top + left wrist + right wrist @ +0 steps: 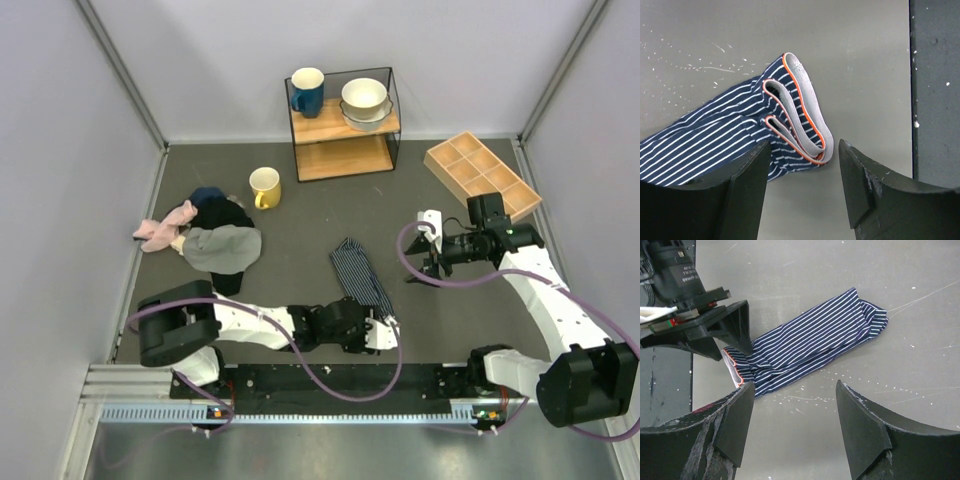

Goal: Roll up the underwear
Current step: Roll the underwear to the center of the board.

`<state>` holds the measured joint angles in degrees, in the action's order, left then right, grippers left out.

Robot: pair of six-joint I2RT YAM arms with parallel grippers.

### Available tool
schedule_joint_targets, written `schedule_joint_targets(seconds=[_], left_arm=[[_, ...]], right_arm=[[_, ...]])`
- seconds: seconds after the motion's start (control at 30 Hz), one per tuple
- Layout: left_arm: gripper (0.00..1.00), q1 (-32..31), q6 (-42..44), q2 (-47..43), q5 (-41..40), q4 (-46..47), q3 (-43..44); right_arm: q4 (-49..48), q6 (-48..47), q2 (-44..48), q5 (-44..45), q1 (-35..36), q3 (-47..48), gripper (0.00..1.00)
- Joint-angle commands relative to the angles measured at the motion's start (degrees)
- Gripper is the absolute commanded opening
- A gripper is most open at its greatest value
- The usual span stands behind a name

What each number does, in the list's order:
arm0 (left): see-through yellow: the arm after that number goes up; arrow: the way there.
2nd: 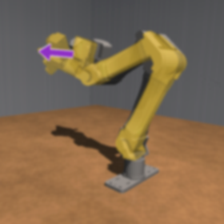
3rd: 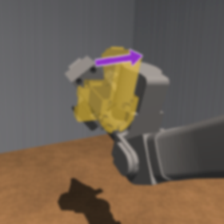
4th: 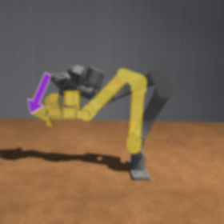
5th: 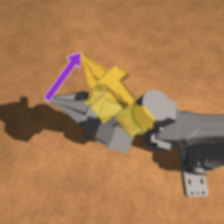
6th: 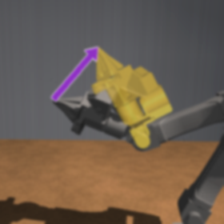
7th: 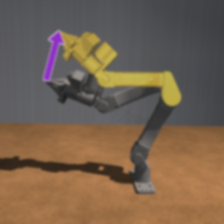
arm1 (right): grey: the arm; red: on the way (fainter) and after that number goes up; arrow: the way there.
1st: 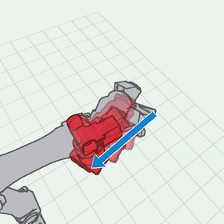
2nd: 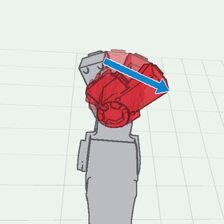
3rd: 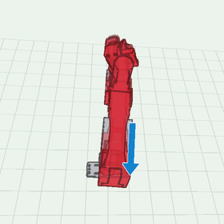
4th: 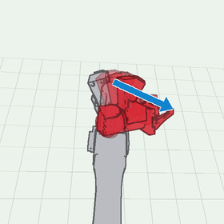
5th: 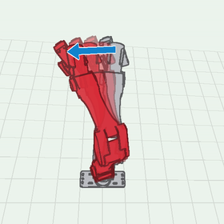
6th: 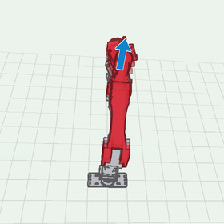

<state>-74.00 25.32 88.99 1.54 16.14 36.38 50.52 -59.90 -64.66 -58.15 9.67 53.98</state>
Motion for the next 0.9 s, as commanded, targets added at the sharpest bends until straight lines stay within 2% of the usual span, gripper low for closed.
schedule_joint_targets(seconds=[0.0,0.17,0.33,0.4,0.43,0.5,0.53,0.63,0.67,0.73,0.87], left_arm=[[0.61,-0.36,-0.80,2.67,-1.01,-0.67,3.96],[0.54,-0.27,-1.41,4.17,-2.67,-2.25,5.54],[0.28,0.52,-2.38,4.79,-1.80,-7.69,7.65],[0.17,2.45,-3.52,4.44,2.31,-9.45,8.44],[0.07,3.15,-4.13,4.09,5.11,-10.94,8.97],[0.01,6.05,-5.71,3.12,8.46,-11.74,9.15],[0.00,7.19,-6.24,2.77,13.18,-12.01,9.15],[0.00,12.63,-8.97,1.89,20.85,-12.97,9.93],[0.00,15.61,-9.58,2.15,26.53,-14.46,10.46],[0.00,18.44,-11.60,2.85,30.78,-15.87,12.47],[0.00,26.42,-15.55,7.85,44.82,-23.06,17.05]], right_arm=[[-0.60,-0.92,0.86,-2.32,-0.09,-0.10,0.67],[-0.34,-1.18,0.86,-2.41,-0.09,-0.27,0.67],[0.36,-2.15,0.68,-2.93,-0.27,-0.54,0.68],[1.33,-3.29,0.68,-3.02,-0.18,-0.54,0.68],[1.51,-3.73,0.68,-3.11,-0.09,-0.54,0.68],[2.12,-5.22,0.68,-3.20,-0.18,-0.62,0.68],[2.73,-5.75,0.68,-3.20,-0.09,-0.80,0.68],[3.96,-8.47,0.77,-3.46,-0.09,-1.50,0.69],[4.23,-9.35,0.77,-3.55,-0.18,-1.77,0.70],[5.11,-11.99,0.68,-3.90,-0.09,-2.29,0.71],[8.97,-19.80,0.77,-4.08,0.61,-4.14,0.76]])
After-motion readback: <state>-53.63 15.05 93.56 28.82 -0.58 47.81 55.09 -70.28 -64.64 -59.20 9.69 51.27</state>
